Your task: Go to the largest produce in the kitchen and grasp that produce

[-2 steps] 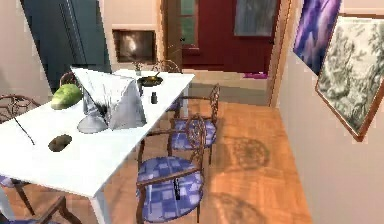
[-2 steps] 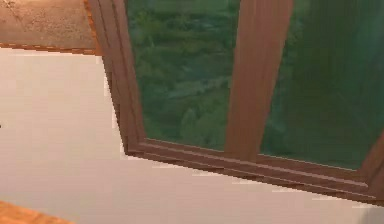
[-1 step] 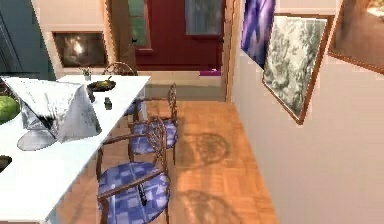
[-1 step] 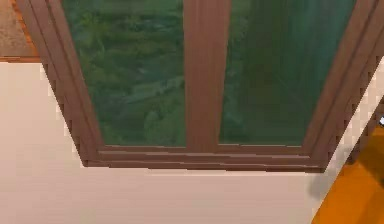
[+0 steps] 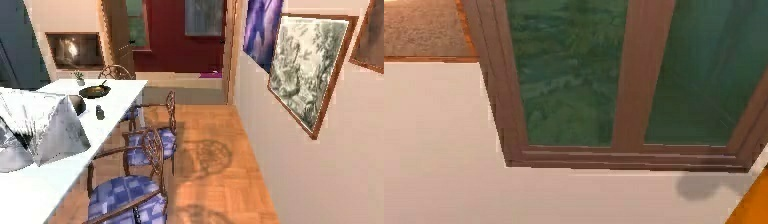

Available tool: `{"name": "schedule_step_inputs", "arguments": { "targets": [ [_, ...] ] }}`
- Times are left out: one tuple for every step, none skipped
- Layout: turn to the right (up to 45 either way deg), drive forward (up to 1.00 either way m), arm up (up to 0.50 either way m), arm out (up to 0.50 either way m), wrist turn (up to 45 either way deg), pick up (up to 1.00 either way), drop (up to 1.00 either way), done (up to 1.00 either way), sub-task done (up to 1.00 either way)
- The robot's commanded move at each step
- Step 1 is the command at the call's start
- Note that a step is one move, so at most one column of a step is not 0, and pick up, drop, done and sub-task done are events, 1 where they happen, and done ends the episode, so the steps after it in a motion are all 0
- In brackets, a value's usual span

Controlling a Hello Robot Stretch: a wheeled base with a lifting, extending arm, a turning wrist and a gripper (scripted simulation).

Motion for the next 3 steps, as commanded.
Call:
{"name": "schedule_step_inputs", "arguments": {
  "targets": [
    [-45.0, 0.0, 0.0, 0.0, 0.0, 0.0, 0.0, 0.0, 0.0],
    [-45.0, 0.0, 0.0, 0.0, 0.0, 0.0, 0.0, 0.0, 0.0],
    [-36.0, 0.0, 0.0, 0.0, 0.0, 0.0, 0.0, 0.0, 0.0]
  ]
}}
